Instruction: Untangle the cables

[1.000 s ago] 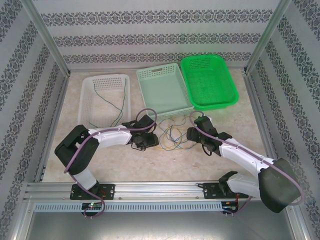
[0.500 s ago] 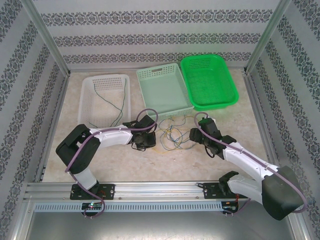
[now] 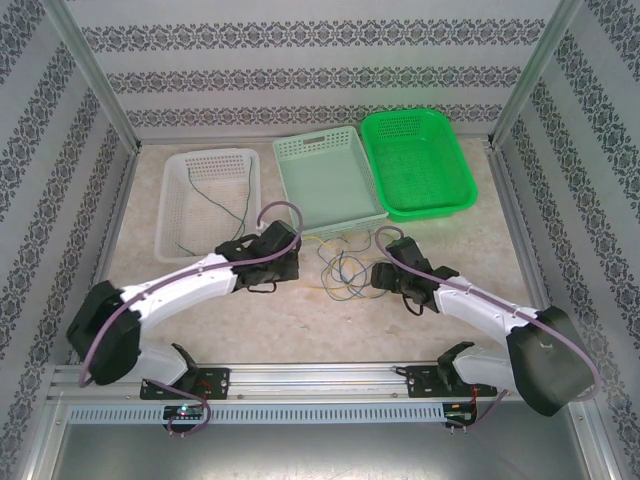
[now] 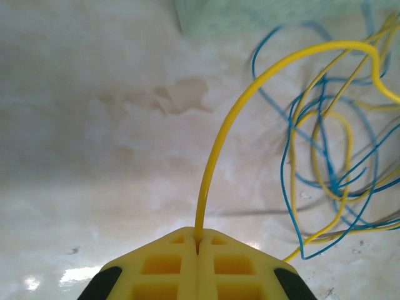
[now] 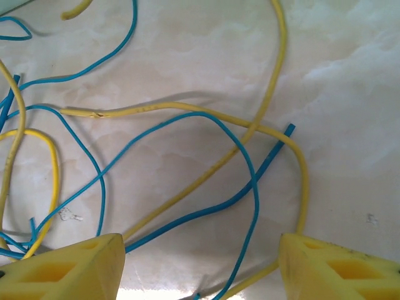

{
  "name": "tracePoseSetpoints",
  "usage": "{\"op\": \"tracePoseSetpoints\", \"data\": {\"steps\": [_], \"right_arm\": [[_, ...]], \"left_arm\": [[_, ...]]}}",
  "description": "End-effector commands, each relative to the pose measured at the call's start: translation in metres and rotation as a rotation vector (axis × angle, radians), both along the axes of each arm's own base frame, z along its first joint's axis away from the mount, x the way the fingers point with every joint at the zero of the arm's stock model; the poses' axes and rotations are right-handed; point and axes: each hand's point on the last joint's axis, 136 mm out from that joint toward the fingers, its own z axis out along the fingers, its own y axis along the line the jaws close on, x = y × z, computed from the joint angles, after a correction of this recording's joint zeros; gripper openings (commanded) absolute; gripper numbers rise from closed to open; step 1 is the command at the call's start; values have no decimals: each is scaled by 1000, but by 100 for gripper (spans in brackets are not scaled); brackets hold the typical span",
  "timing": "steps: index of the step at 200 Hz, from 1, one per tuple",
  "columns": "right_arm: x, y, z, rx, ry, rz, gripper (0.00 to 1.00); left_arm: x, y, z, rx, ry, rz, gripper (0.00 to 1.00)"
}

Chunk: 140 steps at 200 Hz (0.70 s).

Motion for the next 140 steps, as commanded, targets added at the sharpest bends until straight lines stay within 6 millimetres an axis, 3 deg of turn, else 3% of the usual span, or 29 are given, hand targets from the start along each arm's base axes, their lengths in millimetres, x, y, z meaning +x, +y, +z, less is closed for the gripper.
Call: {"op": "tracePoseSetpoints", "data": {"steps": [1, 58, 117, 140], "right_arm": [[5, 8, 1, 10, 3, 1, 67], [-1, 7, -35, -66, 114, -8, 66], [-8, 5, -51, -99, 162, -16, 58], [-9, 7, -52, -101, 164, -12, 56]], "left_arm": [[1, 18, 29, 89, -104, -23, 0], [9, 21, 101, 99, -296, -120, 0], [-3, 56, 184, 101, -529, -103, 0], [-10, 69, 207, 94, -574, -69, 0]]}}
